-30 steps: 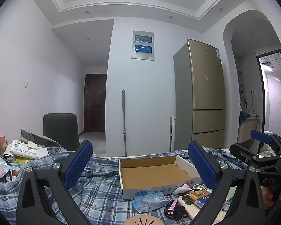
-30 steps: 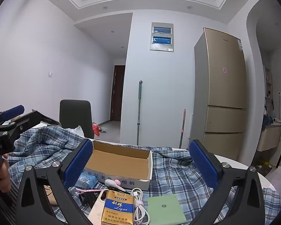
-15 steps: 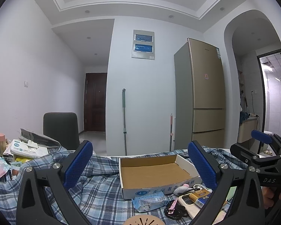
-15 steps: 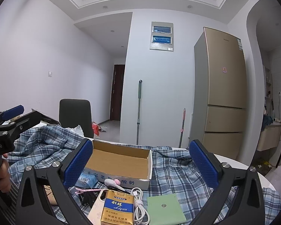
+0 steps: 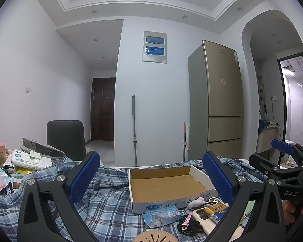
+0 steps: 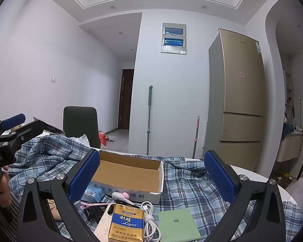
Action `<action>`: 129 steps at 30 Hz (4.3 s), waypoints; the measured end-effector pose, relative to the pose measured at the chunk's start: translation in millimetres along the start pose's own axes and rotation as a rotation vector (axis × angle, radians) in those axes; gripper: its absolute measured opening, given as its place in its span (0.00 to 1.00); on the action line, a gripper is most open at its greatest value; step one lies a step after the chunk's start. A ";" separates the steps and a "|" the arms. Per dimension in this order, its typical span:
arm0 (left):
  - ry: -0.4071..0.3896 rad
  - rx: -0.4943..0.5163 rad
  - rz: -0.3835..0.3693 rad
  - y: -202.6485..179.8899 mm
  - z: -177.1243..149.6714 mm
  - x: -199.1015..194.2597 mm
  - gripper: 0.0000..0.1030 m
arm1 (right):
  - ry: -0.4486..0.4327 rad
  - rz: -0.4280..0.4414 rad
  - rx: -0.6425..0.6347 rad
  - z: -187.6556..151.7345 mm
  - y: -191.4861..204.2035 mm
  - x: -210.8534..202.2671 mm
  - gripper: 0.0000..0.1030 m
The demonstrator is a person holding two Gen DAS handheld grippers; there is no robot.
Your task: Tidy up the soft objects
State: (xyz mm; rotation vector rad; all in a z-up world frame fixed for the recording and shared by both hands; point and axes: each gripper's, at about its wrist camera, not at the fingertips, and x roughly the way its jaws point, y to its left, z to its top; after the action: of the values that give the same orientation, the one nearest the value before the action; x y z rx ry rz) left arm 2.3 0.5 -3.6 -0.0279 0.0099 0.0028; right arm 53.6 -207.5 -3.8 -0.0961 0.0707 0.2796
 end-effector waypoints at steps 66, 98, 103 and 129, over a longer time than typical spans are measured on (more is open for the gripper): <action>0.151 0.046 -0.040 -4.7 -2.5 18.5 1.00 | 0.191 0.012 0.064 15.8 -16.0 19.9 1.00; 0.278 0.041 -0.012 -2.4 1.7 26.7 0.92 | 0.847 0.277 0.112 -72.9 3.4 98.4 0.55; 0.300 0.028 0.000 -0.4 3.4 26.9 0.92 | 0.866 0.276 0.068 -77.3 11.7 100.5 0.55; 0.977 0.030 -0.099 5.2 -75.2 101.5 0.89 | 0.648 0.235 0.071 -51.9 4.4 71.1 0.50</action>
State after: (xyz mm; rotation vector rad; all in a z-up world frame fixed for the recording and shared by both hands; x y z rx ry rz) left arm 103.0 3.9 -79.9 0.0030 0.9857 -0.1107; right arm 117.6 -189.4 -61.6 -0.1047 0.7381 0.4719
